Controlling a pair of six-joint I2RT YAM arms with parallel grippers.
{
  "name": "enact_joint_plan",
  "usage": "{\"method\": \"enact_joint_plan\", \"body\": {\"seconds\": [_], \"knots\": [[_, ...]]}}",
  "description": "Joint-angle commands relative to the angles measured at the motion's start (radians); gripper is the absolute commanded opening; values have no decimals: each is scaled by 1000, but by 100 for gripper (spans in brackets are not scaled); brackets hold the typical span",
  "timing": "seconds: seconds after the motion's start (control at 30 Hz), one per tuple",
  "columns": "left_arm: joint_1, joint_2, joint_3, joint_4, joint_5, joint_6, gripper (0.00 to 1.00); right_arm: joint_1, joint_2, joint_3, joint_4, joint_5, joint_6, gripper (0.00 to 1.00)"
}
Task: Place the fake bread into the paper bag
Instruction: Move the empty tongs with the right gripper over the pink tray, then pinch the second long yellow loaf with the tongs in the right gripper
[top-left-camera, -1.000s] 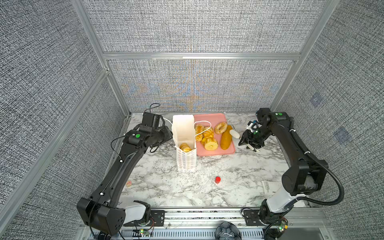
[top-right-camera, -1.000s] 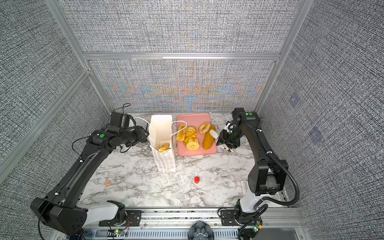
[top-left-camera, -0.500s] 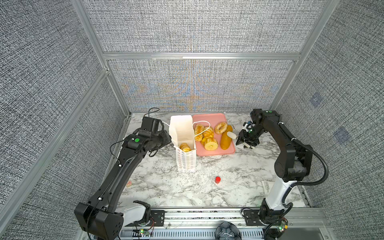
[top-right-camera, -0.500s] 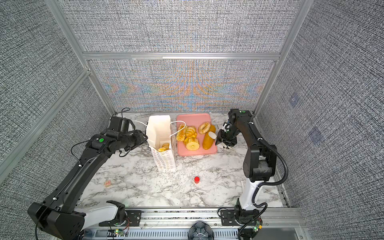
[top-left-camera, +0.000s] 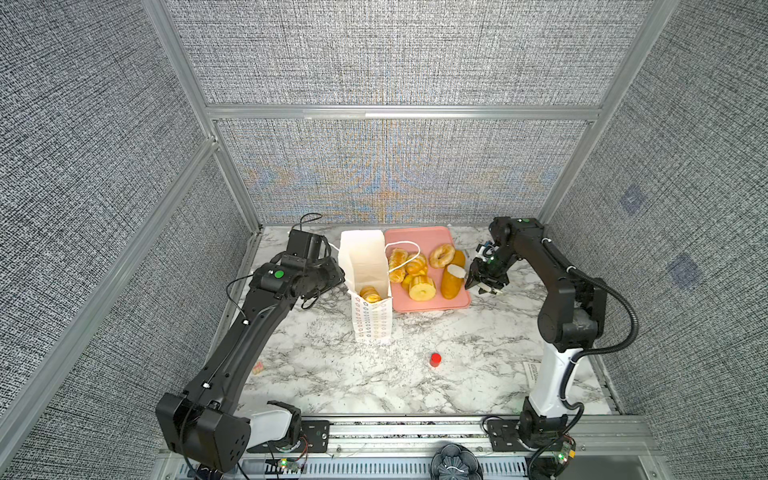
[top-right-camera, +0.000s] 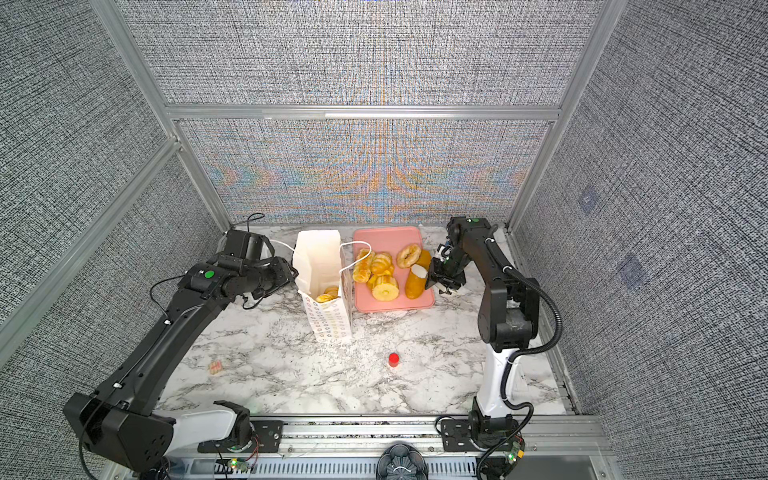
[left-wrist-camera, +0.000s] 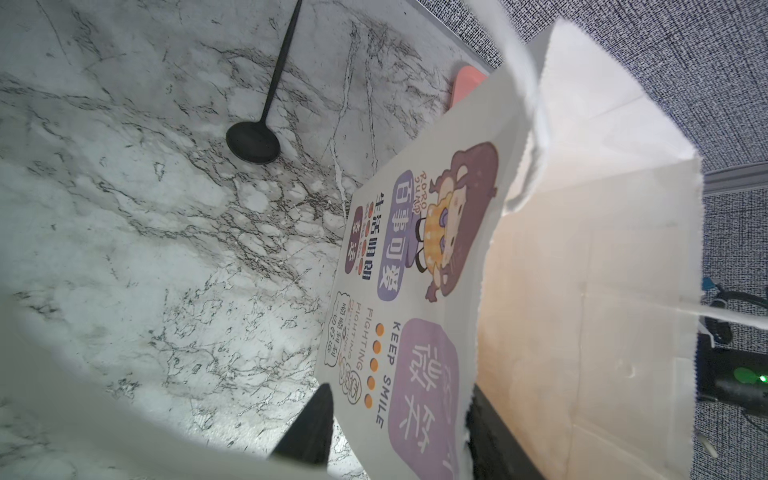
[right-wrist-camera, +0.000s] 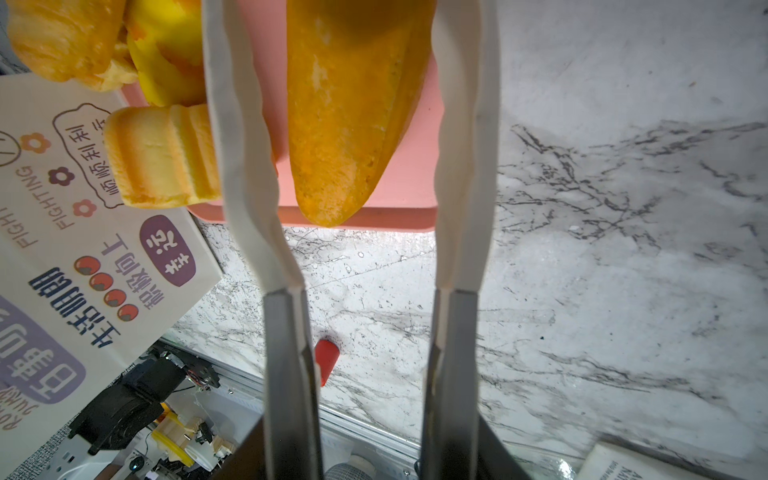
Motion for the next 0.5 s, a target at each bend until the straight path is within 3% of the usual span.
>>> {"method": "enact_joint_plan", "body": {"seconds": [0.0, 0.27, 0.47], "knots": [[1, 9, 9, 10, -2, 8, 51, 4, 21, 22, -23, 5, -11, 50], [4, 18, 16, 6, -1, 12, 51, 9, 72, 44, -19, 11, -13, 49], [10, 32, 32, 5, 2, 21, 51, 14, 66, 51, -11, 5, -7, 42]]}}
